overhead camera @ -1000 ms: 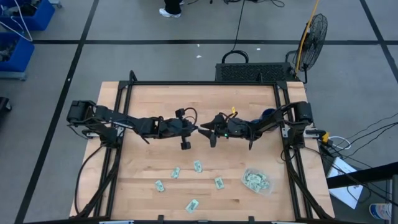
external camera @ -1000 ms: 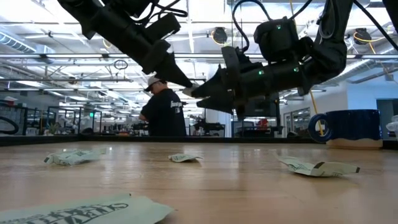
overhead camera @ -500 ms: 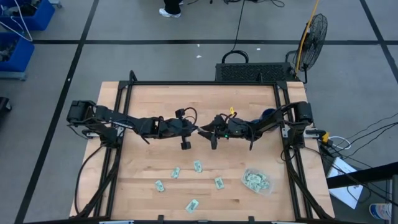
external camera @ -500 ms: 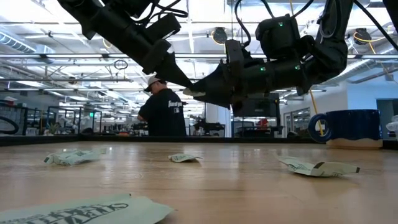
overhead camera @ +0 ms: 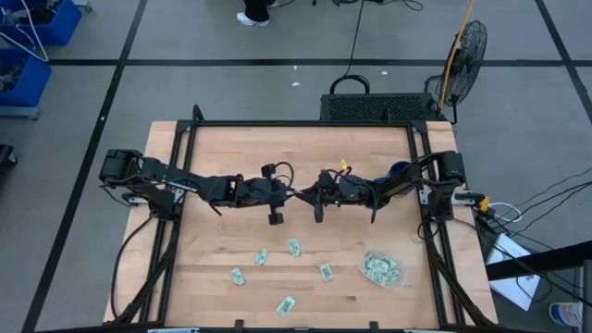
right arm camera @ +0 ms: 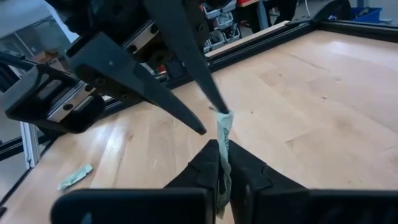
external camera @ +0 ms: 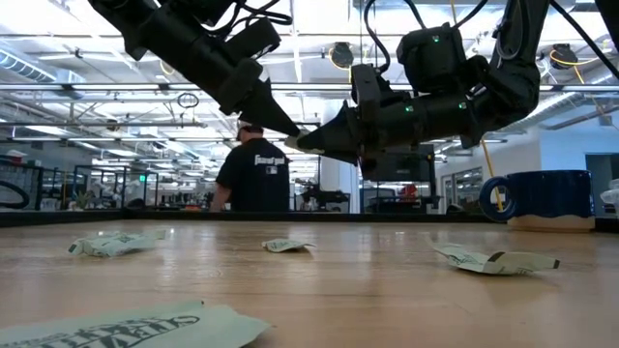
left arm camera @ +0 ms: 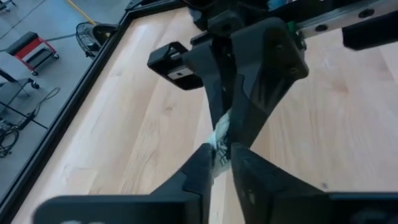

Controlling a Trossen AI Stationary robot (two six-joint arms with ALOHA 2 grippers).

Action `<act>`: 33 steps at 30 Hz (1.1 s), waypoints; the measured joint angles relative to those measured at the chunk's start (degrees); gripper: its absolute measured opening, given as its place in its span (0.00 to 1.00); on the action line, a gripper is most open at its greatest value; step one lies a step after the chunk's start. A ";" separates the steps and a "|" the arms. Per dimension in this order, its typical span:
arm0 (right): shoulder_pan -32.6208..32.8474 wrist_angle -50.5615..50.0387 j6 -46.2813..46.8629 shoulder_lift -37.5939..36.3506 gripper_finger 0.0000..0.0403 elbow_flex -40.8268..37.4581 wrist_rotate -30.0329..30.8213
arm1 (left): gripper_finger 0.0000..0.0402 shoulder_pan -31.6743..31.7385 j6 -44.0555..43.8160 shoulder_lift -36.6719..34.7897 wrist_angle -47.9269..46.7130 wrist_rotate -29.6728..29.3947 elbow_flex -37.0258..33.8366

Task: Pick and place Stevia / Truvia into bins
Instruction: Put the stevia packet into the transparent container

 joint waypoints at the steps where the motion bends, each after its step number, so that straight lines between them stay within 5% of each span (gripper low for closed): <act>1: 0.00 -0.04 -0.28 0.00 0.02 0.00 0.00 | 0.20 0.02 -0.01 0.00 -0.33 -0.06 0.00; 9: 0.66 -7.20 -8.13 -1.87 0.01 -0.04 4.55 | 0.32 -0.37 -0.25 0.00 -0.48 -1.10 0.00; 18: 8.09 -40.06 -10.89 -21.97 0.01 0.61 10.83 | 0.33 -0.35 2.33 0.00 -0.80 -5.35 0.00; 26: 20.90 -73.30 11.01 -41.41 0.01 0.57 4.80 | 0.33 0.25 4.73 0.00 -0.34 -5.74 0.00; 33: 33.68 -82.33 45.00 -46.40 0.01 -4.06 2.01 | 0.33 1.82 2.91 0.00 -0.41 -5.74 0.00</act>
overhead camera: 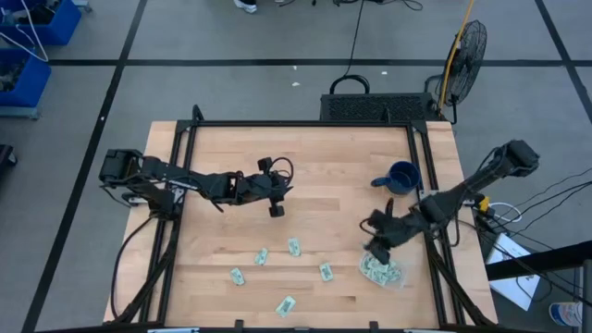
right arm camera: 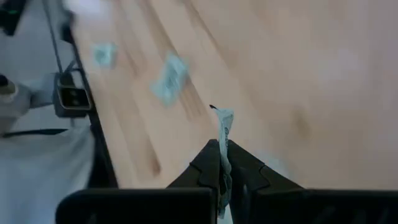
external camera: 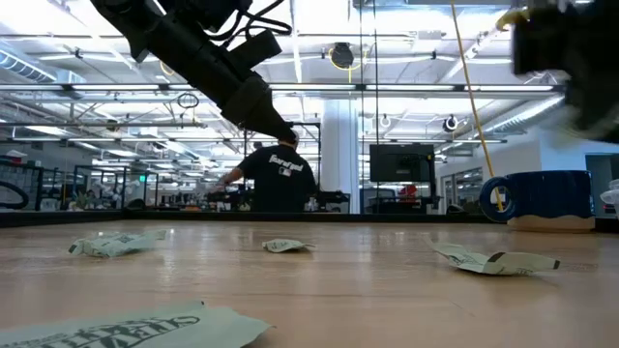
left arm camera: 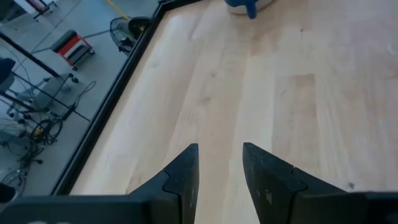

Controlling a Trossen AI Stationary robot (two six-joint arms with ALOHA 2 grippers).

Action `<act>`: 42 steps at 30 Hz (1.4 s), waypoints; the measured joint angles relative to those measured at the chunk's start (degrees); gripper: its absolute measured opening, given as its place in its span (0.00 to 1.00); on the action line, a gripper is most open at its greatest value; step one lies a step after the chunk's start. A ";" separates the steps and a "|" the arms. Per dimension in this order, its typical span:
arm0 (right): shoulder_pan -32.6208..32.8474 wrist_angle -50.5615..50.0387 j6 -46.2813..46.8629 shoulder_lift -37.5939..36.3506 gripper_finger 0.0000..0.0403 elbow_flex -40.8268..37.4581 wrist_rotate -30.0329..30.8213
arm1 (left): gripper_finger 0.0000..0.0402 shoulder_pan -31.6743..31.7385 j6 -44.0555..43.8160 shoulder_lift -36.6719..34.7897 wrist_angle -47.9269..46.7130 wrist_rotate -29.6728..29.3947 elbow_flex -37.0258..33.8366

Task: Pick and place Stevia / Truvia into bins
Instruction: Put the stevia packet into the transparent container

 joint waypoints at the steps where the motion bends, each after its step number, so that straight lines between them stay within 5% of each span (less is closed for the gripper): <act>1: 1.60 -0.18 4.74 0.02 0.01 -0.80 -1.45 | 0.33 0.19 -0.26 0.00 -0.02 0.00 0.00; 9: 10.47 -2.35 23.17 1.31 0.01 -2.56 -6.66 | 0.33 1.77 -1.40 0.00 -0.39 0.04 0.00; 28: 11.03 -2.89 20.96 1.31 0.18 -2.58 -6.15 | 0.33 2.82 -3.15 0.00 -0.31 0.14 0.00; 36: 8.06 11.11 2.74 1.27 0.18 -2.58 4.32 | 0.33 2.82 -2.92 0.00 -0.31 0.15 0.00; 42: 0.16 11.90 -13.34 3.11 0.21 -2.86 14.66 | 0.33 2.82 -2.90 0.00 -0.26 0.15 0.00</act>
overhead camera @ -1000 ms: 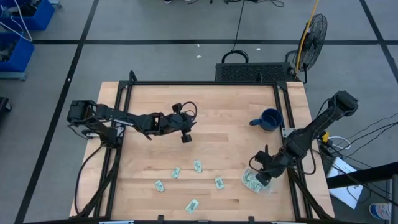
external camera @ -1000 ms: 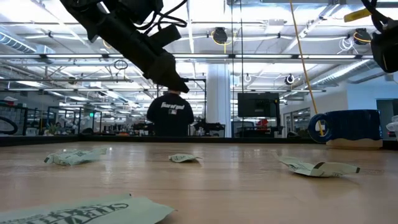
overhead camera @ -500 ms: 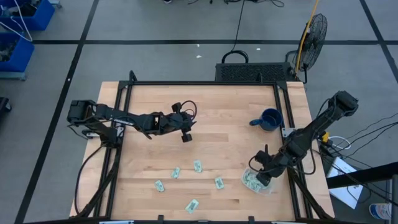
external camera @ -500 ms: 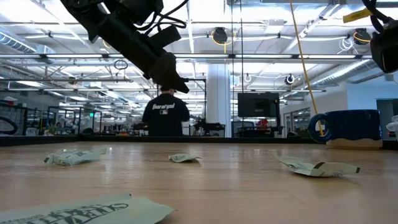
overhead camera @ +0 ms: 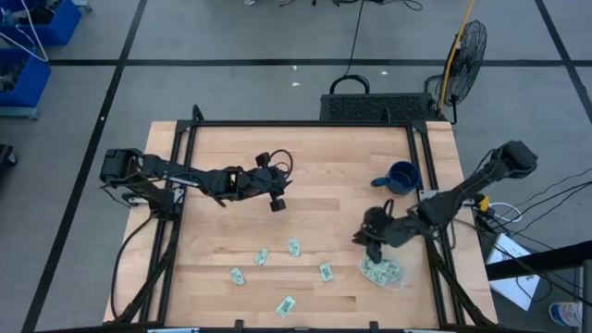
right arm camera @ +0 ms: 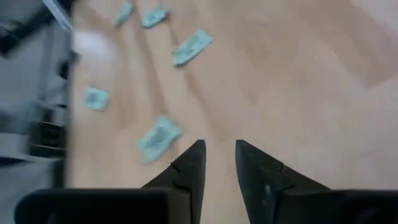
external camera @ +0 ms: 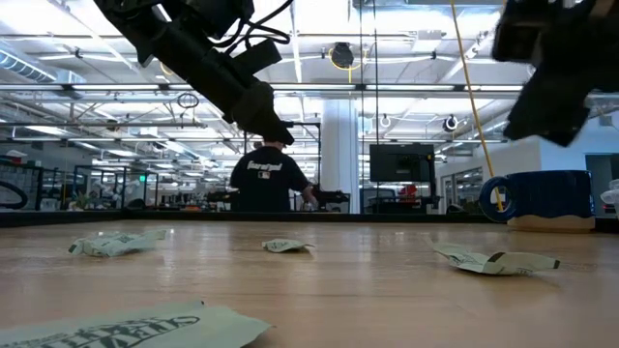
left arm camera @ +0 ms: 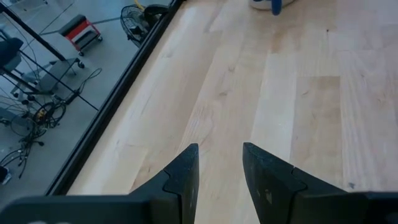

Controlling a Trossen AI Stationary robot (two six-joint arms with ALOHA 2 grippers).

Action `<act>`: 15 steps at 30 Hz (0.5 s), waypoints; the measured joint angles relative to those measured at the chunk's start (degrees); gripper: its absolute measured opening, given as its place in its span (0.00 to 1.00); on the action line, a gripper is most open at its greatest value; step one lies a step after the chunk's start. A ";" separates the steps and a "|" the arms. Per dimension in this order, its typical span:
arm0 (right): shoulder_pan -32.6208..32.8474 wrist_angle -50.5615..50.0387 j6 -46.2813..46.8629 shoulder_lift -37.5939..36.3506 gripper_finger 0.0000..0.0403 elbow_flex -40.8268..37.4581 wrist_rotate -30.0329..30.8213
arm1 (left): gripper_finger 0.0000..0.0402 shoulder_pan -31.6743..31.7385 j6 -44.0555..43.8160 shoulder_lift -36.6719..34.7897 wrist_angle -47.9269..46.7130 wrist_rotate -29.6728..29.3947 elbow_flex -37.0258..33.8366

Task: Pick and place Stevia / Truvia into bins
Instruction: Put the stevia packet into the transparent container

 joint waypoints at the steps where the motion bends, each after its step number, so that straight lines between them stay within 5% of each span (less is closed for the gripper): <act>1: -1.42 0.86 -3.45 1.13 0.21 -0.24 -0.41 | 0.33 0.00 0.00 0.00 -0.02 0.05 0.00; 11: -9.05 35.07 -26.77 21.75 0.24 -0.67 -20.21 | 0.33 -0.02 -0.27 0.00 -0.16 3.02 0.00; 15: -9.02 39.92 -28.93 27.89 0.24 -0.67 -21.29 | 0.33 -0.02 -0.15 0.00 -0.16 3.02 0.00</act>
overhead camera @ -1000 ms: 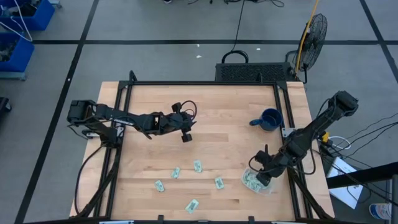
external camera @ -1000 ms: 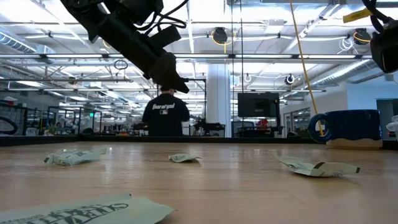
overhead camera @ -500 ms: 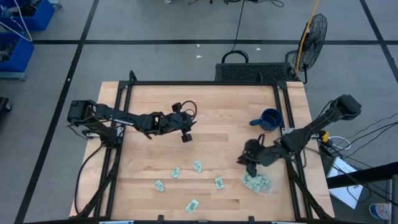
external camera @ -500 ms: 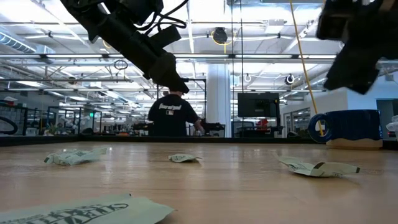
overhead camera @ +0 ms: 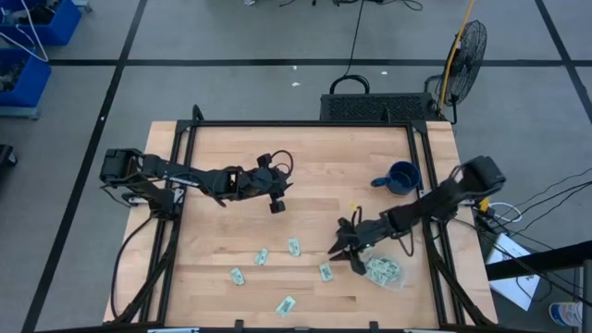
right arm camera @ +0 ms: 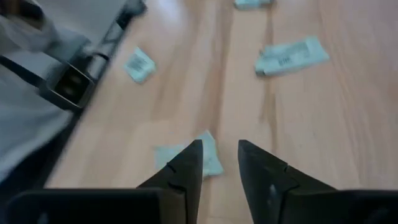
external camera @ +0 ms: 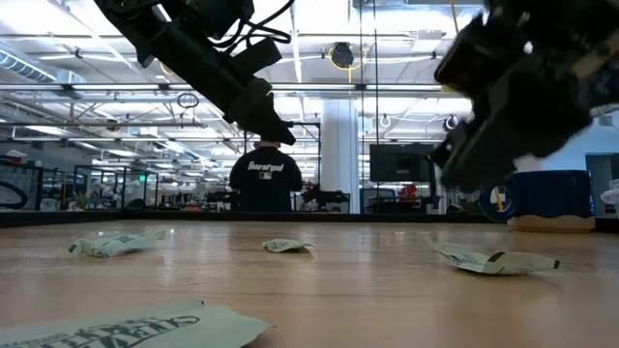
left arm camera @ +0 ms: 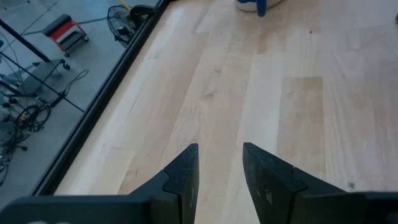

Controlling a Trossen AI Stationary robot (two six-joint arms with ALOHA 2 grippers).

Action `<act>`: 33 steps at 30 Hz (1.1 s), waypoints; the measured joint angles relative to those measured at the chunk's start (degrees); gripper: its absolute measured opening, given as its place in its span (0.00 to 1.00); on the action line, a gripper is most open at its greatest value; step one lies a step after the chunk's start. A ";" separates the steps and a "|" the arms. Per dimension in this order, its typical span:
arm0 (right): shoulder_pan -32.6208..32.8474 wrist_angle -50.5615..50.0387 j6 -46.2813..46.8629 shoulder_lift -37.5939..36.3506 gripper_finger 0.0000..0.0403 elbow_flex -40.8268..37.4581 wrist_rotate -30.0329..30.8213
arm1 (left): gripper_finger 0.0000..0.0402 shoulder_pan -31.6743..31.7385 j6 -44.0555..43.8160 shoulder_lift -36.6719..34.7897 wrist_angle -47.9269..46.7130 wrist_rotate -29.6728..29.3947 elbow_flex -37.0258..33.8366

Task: Pick and place Stevia / Truvia into bins
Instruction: Put the stevia packet into the transparent container

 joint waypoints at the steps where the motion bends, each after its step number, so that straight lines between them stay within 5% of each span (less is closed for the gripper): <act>1: -0.02 0.55 -0.11 1.25 0.25 -0.02 0.01 | 0.33 0.00 0.10 0.00 0.00 0.00 0.00; 19: 1.11 3.11 -5.52 15.02 0.33 6.14 -2.68 | 0.33 0.00 -0.07 -0.02 -1.66 0.00 -0.02; 29: 0.85 2.14 -11.73 15.10 0.04 6.14 -5.08 | 0.33 0.00 -0.07 -0.02 -1.77 -0.02 -0.02; 33: 0.69 0.71 -11.52 13.59 0.02 6.04 -7.27 | 0.33 -0.04 0.34 -0.02 -1.79 -0.02 -0.02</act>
